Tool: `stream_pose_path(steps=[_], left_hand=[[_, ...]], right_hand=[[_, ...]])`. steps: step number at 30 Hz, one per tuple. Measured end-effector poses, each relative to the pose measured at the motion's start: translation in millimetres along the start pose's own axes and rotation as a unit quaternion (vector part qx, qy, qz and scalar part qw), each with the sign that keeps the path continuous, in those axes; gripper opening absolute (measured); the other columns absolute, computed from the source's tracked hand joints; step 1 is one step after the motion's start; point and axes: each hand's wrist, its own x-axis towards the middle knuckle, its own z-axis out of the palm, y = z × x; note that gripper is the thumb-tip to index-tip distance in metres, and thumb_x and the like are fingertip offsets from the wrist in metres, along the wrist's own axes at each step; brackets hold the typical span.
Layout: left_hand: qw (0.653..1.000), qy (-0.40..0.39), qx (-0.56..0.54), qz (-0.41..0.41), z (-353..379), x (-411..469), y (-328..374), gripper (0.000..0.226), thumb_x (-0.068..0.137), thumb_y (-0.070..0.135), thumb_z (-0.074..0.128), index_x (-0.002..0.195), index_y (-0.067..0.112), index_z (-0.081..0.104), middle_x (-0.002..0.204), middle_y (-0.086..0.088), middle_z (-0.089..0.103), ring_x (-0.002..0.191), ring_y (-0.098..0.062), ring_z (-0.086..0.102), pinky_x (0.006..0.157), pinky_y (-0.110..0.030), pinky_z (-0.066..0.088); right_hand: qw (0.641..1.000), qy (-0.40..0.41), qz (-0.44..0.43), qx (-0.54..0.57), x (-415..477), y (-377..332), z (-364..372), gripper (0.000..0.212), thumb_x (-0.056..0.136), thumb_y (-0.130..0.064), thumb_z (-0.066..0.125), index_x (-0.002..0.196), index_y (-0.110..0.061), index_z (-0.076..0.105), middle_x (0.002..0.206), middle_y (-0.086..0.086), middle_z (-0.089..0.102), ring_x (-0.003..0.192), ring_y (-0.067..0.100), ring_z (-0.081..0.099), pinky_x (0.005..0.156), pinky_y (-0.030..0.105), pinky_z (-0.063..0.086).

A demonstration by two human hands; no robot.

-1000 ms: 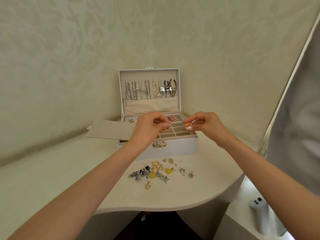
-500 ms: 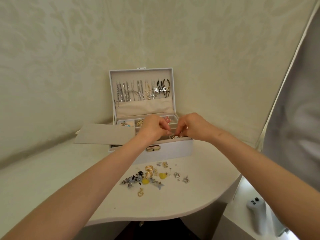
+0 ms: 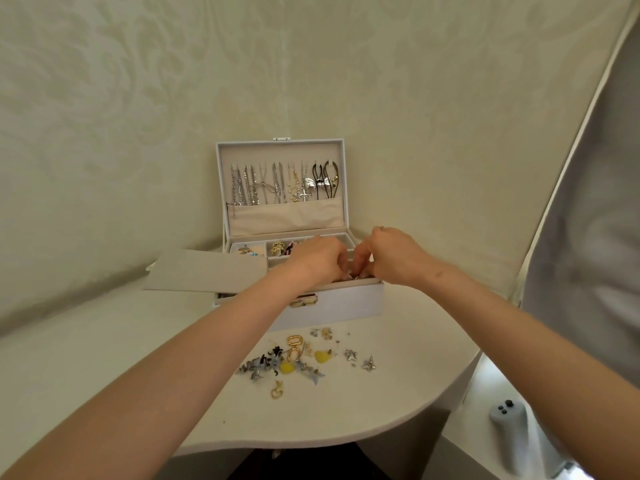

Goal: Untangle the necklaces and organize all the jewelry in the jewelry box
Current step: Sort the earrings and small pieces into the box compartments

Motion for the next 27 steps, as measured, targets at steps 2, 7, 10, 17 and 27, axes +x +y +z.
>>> stream_pose_path(steps=[2,7,10,17,27], left_hand=[[0.999,0.014,0.029,0.003,1.8,0.6,3.4,0.008,0.088,0.027,0.058,0.085,0.021,0.06,0.107,-0.003,0.063,0.102,-0.024,0.057,0.073,-0.031,0.041],[0.996,0.035,0.079,0.014,5.1,0.9,6.5,0.014,0.09,0.019,0.047,0.08,0.018,0.057,0.11,-0.005,0.063,0.098,-0.027,0.058,0.065,-0.03,0.036],[0.998,0.036,0.037,0.031,4.4,-3.4,2.0,0.008,0.09,0.02,0.053,0.085,0.018,0.058,0.1,-0.003,0.063,0.097,-0.025,0.058,0.065,-0.03,0.036],[0.986,0.167,-0.022,0.011,-11.5,-67.6,-18.7,0.007,0.089,0.028,0.058,0.085,0.024,0.054,0.075,0.014,0.053,0.077,-0.011,0.055,0.063,-0.026,0.041],[0.996,-0.007,0.058,-0.066,21.7,-117.7,-38.4,0.017,0.084,0.04,0.064,0.096,0.029,0.062,0.1,0.01,0.06,0.104,-0.012,0.055,0.07,-0.021,0.034]], right_hand=[[1.0,-0.001,0.001,-0.007,2.0,-1.4,0.6,0.019,0.084,-0.013,0.064,0.094,-0.026,0.074,0.08,-0.008,0.057,0.095,0.014,0.05,0.072,0.022,0.033],[1.0,0.01,-0.006,-0.024,4.1,-2.5,7.5,0.029,0.082,-0.006,0.054,0.09,-0.025,0.074,0.095,-0.003,0.07,0.098,0.02,0.056,0.069,0.025,0.034],[0.998,0.066,-0.004,-0.016,-3.6,-6.3,6.7,0.02,0.083,-0.013,0.057,0.089,-0.026,0.073,0.089,-0.003,0.065,0.092,0.021,0.057,0.068,0.028,0.038],[0.988,0.037,-0.081,0.124,-37.6,-53.5,18.1,0.011,0.085,-0.028,0.065,0.092,-0.03,0.073,0.062,-0.018,0.051,0.059,-0.002,0.045,0.061,0.017,0.034],[0.992,-0.033,-0.072,0.097,-30.2,-82.4,61.3,0.021,0.087,-0.023,0.058,0.103,-0.028,0.069,0.101,-0.002,0.07,0.099,0.02,0.059,0.074,0.026,0.037]])
